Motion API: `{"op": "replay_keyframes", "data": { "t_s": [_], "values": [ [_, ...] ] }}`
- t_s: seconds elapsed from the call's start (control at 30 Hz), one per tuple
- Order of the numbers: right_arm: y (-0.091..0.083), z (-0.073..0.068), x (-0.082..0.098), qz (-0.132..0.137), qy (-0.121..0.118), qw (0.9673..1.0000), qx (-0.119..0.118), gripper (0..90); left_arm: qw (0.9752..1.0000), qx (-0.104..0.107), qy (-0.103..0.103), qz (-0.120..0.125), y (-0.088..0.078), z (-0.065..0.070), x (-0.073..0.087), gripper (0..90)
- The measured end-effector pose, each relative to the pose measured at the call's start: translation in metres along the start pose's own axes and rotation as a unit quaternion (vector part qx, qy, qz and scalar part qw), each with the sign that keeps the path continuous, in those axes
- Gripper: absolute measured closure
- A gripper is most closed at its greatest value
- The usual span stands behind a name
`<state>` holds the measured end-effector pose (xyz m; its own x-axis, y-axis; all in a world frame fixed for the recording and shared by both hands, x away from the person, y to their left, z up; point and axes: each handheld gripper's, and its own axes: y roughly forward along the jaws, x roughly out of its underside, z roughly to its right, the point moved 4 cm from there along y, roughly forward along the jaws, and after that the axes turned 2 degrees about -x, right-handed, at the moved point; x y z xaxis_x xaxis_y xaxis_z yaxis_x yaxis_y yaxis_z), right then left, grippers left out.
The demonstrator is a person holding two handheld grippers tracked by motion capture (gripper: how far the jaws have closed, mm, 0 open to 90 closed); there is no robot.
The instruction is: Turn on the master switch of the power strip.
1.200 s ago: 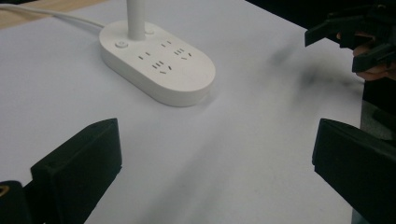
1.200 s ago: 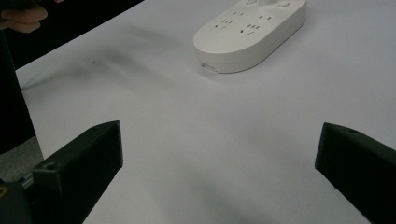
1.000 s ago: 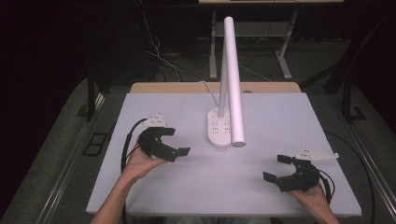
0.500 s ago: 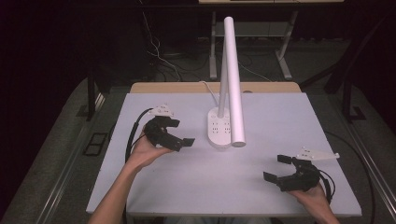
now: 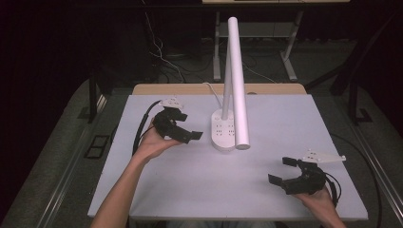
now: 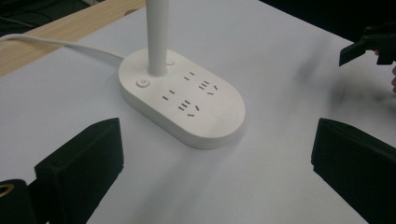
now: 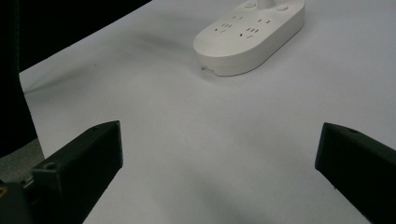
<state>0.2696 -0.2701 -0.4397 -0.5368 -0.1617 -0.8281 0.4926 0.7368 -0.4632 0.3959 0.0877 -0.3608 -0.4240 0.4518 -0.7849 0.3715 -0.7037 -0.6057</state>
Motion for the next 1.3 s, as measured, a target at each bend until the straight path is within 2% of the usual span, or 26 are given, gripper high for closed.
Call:
{"op": "replay_keyframes", "data": {
  "t_s": [0.13, 0.2, 0.37, 0.73, 0.87, 0.93, 1.3],
  "values": [
    [0.0, 0.0, 0.0, 0.002, -0.001, 1.0, 0.0, 0.3, 1.0, -0.001, 0.007, -0.006, 0.002, -0.005, -0.006, 1.5],
    [0.0, 0.0, 0.0, 0.001, -0.001, 1.0, 0.001, 0.3, 1.0, -0.004, 0.0, 0.0, 0.003, -0.006, -0.009, 1.7],
    [-0.001, 0.001, 0.0, 0.003, -0.001, 1.0, 0.003, 0.3, 1.0, -0.006, -0.002, -0.001, 0.006, -0.009, -0.016, 1.8],
    [-0.001, 0.0, 0.0, 0.004, 0.001, 1.0, 0.003, 0.3, 0.9999, -0.008, 0.008, -0.011, 0.019, -0.018, -0.032, 2.5],
    [-0.001, 0.0, 0.0, 0.005, -0.001, 1.0, 0.003, 0.3, 0.9999, -0.01, 0.007, -0.006, 0.022, -0.02, -0.037, 3.1],
    [-0.002, 0.001, 0.0, 0.006, 0.001, 1.0, 0.005, 0.3, 0.9998, -0.012, 0.008, -0.012, 0.025, -0.022, -0.041, 3.4],
    [-0.003, 0.002, 0.0, 0.007, 0.001, 1.0, 0.006, 0.3, 0.9997, -0.016, 0.005, -0.015, 0.038, -0.03, -0.049, 6.1]
  ]
}}
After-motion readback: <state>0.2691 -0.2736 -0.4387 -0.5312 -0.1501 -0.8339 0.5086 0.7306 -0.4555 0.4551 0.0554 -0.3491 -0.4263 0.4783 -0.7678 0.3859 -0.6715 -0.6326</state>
